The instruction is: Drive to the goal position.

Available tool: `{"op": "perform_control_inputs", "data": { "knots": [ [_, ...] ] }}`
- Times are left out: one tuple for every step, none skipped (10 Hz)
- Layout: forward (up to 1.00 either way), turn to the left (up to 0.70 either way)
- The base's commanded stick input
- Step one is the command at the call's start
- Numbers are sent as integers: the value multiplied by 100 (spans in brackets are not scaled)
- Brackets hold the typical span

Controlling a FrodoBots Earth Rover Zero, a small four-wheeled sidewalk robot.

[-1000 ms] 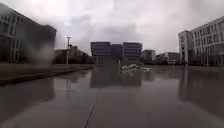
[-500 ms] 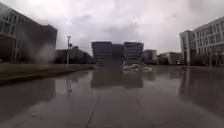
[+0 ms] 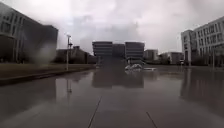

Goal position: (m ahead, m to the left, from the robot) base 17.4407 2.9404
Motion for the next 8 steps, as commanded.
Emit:
{"op": "perform_control_inputs", "data": {
  "knots": [
    [70, 0],
    [70, 0],
    [70, 0],
    [70, 0],
    [70, 0],
    [70, 0],
    [70, 0],
    [70, 0]
  ]
}}
